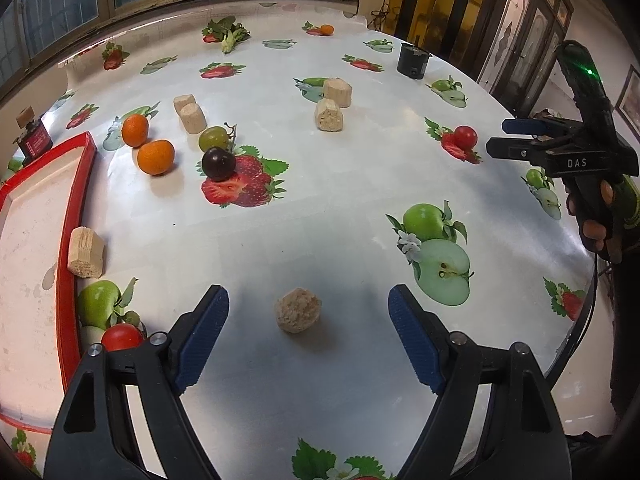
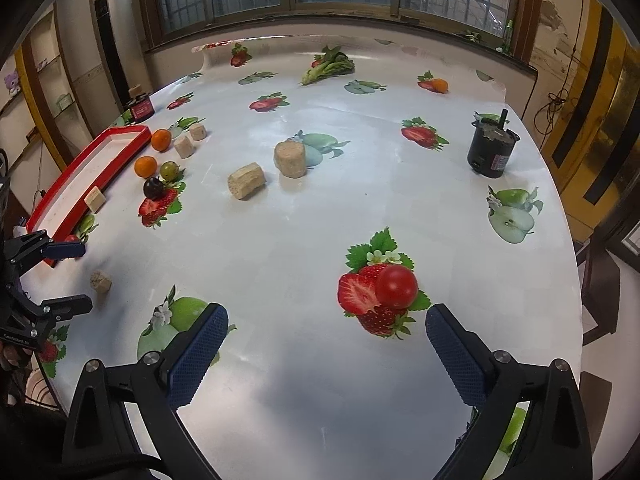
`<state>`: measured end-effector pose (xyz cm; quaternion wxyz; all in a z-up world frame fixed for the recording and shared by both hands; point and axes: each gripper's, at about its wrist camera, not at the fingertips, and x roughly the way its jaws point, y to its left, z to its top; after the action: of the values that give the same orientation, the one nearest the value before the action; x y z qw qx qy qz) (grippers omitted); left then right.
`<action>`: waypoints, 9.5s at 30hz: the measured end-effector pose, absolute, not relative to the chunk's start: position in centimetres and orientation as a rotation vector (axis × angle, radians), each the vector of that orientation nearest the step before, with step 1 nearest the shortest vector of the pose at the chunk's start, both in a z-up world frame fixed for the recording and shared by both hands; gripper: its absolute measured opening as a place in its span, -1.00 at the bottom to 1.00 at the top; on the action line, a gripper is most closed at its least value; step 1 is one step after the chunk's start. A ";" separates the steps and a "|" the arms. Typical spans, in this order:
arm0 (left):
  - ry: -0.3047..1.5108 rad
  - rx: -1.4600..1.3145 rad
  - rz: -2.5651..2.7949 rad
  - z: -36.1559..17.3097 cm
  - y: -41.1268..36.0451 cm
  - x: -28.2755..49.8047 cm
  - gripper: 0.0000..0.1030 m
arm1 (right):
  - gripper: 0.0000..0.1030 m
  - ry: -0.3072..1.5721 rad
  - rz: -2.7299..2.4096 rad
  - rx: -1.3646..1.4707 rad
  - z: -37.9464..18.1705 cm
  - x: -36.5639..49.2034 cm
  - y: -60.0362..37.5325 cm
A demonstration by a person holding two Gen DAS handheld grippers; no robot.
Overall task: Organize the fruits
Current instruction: 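Grasp the tan round ball with the left tool while the right tool grasps a red tomato, then carry the tan ball with the left tool while the right tool carries the tomato to the red tray, then open the left tool over the tray while the right tool releases the tomato into it, then move both tools away from the tray back toward the fruits, then grasp a red tomato with the left tool while the right tool grasps the dark plum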
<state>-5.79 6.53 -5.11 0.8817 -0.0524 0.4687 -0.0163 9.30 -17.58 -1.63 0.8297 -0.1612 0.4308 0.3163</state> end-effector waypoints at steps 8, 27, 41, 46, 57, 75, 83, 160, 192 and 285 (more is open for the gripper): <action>1.019 -0.150 -0.068 -6.7 6.8 -5.1 0.03 | 0.49 0.964 0.605 -0.306 -3.9 12.9 -18.3; 0.978 -0.154 -0.092 -5.6 6.8 -6.0 -0.53 | -0.38 0.985 0.630 -0.306 -5.2 12.9 -17.3; 0.911 -0.151 -0.010 -2.8 8.3 -6.9 -0.53 | -0.38 0.961 0.846 -0.305 -2.8 6.2 -11.4; 0.890 -0.153 0.015 -2.0 9.3 -7.5 -0.53 | -0.38 0.947 0.903 -0.319 -2.2 4.6 -9.1; 0.859 -0.169 0.062 -0.9 11.7 -8.9 -0.53 | -0.38 0.931 0.991 -0.344 -1.3 2.3 -5.4; 0.821 -0.208 0.145 0.3 15.9 -10.9 -0.53 | -0.38 0.915 1.111 -0.384 -0.5 -0.4 0.2; 0.803 -0.225 0.189 0.5 17.9 -11.9 -0.53 | -0.38 0.908 1.161 -0.395 -0.2 -1.6 2.6; 0.886 -0.404 0.513 -5.3 31.1 -17.1 -0.02 | 0.08 0.952 1.467 -0.573 -4.7 -11.4 20.3; 0.848 -0.336 0.475 -1.8 26.5 -15.0 0.07 | 0.08 0.950 1.254 -0.377 -2.2 -3.7 7.6; 0.864 -0.240 0.191 -1.3 17.1 -10.1 -0.45 | -0.52 0.907 1.062 -0.277 -2.7 2.9 5.5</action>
<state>-10.10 17.09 -1.29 0.8968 -0.1161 0.4170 0.0921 2.90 5.53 -2.71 0.7571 -0.1271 0.4161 0.4874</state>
